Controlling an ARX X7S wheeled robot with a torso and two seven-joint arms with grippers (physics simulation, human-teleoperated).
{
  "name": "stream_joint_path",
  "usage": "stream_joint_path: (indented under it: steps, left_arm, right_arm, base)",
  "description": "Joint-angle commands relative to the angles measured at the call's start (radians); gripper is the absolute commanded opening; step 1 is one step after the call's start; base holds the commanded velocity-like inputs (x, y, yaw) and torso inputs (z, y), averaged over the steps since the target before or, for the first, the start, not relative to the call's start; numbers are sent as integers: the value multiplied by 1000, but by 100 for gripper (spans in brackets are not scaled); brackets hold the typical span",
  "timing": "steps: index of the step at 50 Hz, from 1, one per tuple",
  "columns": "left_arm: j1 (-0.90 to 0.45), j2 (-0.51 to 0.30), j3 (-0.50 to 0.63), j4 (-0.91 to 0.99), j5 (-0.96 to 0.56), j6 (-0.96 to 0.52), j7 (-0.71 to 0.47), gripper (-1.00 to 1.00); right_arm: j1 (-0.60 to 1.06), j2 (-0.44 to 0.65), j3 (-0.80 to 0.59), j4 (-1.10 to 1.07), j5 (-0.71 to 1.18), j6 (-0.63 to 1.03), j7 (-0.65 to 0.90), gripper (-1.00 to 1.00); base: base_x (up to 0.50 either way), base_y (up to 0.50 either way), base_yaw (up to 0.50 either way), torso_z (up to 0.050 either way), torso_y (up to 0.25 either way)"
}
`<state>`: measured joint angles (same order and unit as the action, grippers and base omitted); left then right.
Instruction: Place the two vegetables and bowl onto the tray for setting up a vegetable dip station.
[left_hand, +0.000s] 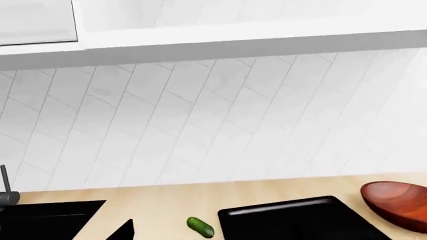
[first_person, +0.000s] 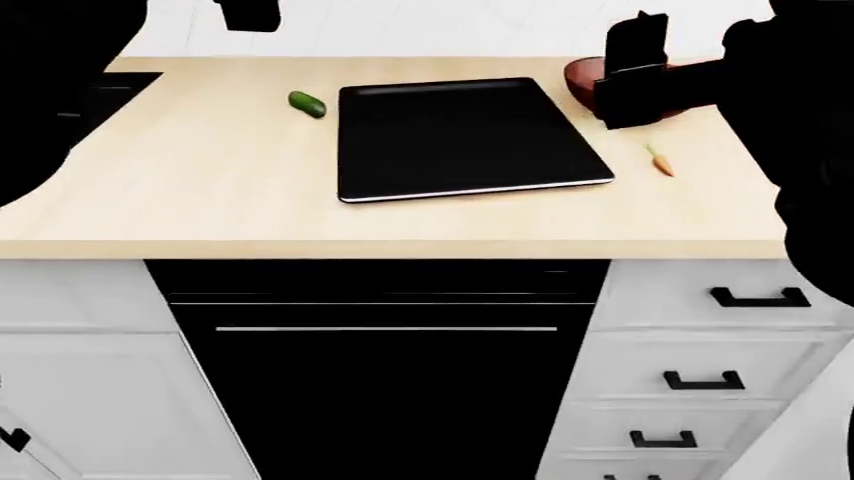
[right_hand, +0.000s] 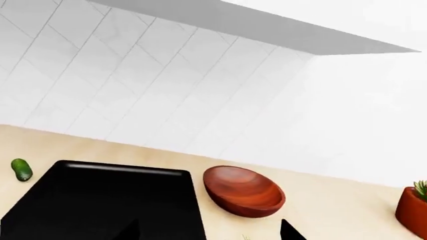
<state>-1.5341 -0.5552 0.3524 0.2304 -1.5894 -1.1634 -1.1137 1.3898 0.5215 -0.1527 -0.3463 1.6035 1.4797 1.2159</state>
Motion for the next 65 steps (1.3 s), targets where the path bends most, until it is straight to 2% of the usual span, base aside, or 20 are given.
stream_joint_path:
  steps: [1, 8, 38, 39, 40, 52, 56, 61, 65]
  left_arm:
    - [-37, -25, 5, -26, -103, 12, -43, 100]
    - [-42, -29, 3, -34, -111, 16, -45, 100]
    - [-48, -35, 9, -44, -106, 34, -37, 100]
    - [-46, -36, 10, -43, -102, 35, -34, 100]
    - [-48, -36, 10, -45, -106, 35, -35, 100]
    - [-43, -39, 13, -36, -104, 41, -32, 100]
    - [-42, -40, 15, -36, -108, 42, -35, 100]
    - [-43, -41, 13, -46, -106, 48, -27, 100]
    - [-43, -42, 14, -51, -97, 52, -22, 100]
  right_arm:
    - [32, 33, -28, 12, 76, -16, 36, 100]
    - [27, 35, -20, -8, 61, -45, -7, 100]
    - [45, 57, -76, -29, 29, -74, -56, 100]
    - [39, 55, -70, -7, 54, -87, -22, 100]
    - [40, 53, -66, -24, 27, -94, -62, 100]
    - [52, 56, -102, -13, 46, -88, -54, 100]
    - [48, 59, -101, -8, 89, -101, -9, 100]
    - [63, 117, -142, -4, 363, -187, 269, 100]
    - [67, 157, -179, -24, 460, -230, 333, 100]
  base:
    - [0, -500, 0, 0, 0]
    - [13, -500, 0, 0, 0]
    - [497, -79, 0, 0, 0]
    - [363, -62, 0, 0, 16]
    - [0, 0, 0, 0, 0]
    - [0, 0, 0, 0, 0]
    - [0, 0, 0, 0, 0]
    - [0, 0, 0, 0, 0]
    - [0, 0, 0, 0, 0]
